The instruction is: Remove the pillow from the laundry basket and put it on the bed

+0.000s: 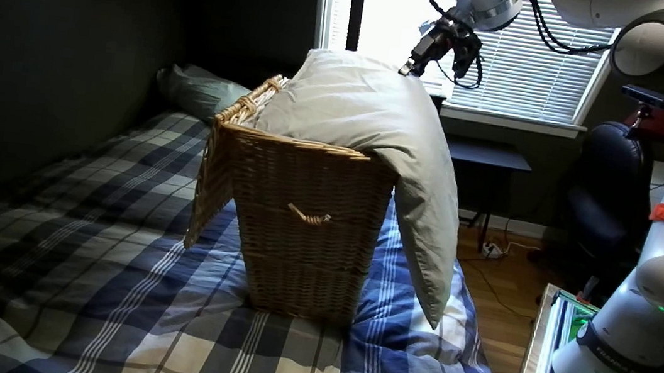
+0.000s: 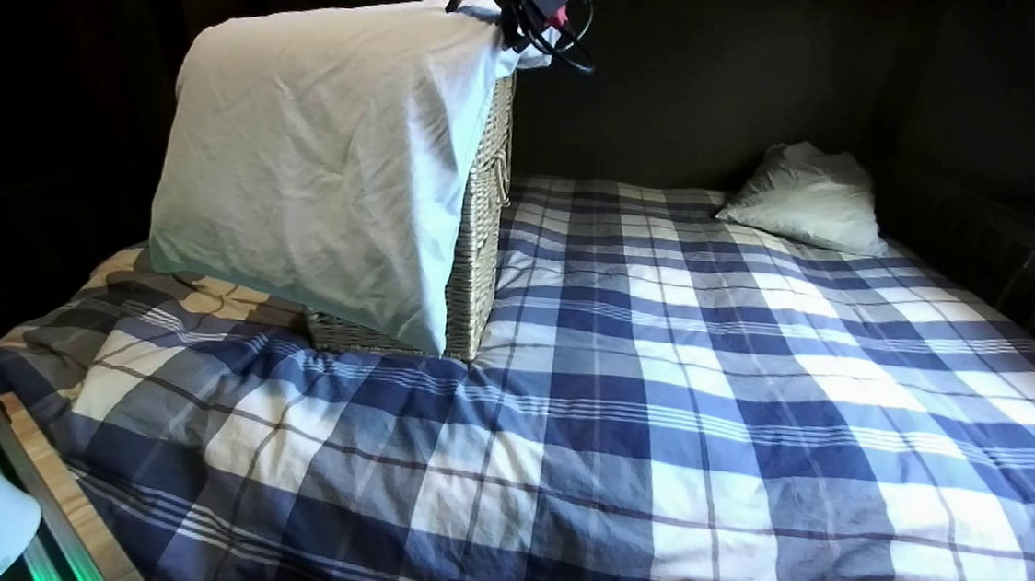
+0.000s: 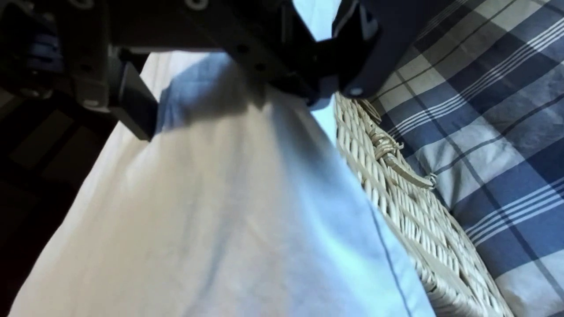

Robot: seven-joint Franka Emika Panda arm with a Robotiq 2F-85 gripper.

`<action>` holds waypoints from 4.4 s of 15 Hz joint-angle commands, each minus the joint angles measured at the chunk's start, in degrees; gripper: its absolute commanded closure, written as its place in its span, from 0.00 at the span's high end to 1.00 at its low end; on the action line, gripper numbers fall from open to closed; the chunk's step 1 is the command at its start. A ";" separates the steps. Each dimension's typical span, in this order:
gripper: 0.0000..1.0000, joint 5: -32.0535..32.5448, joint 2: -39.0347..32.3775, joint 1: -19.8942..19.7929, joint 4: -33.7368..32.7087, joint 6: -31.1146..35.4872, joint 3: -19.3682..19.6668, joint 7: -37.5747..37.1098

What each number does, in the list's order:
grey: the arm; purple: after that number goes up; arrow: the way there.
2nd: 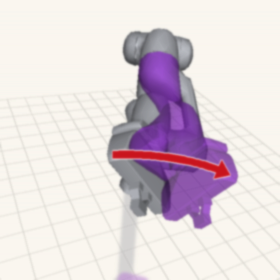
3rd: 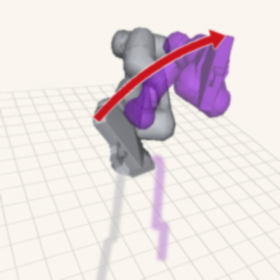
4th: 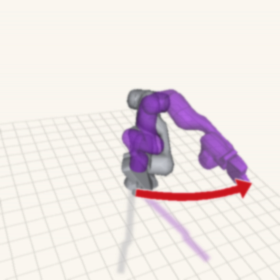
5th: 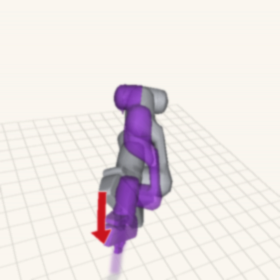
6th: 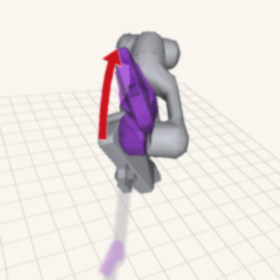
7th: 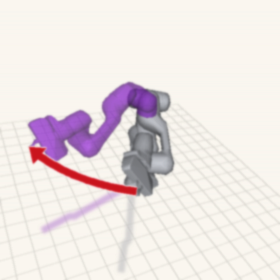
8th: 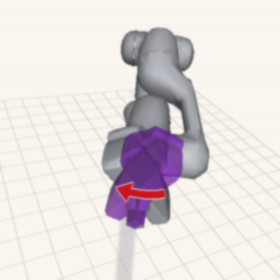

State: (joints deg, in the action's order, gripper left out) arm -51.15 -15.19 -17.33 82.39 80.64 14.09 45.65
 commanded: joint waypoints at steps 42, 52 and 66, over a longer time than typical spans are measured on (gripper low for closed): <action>0.02 -32.66 -0.07 -20.77 -19.65 10.44 10.04 -19.70; 0.02 -47.11 -10.44 -15.19 -19.52 41.58 3.83 -16.93; 0.02 -44.11 -13.45 -15.73 -18.90 37.53 3.57 -17.25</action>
State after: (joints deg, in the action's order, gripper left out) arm -92.80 -25.94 -32.39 66.23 119.83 18.97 30.15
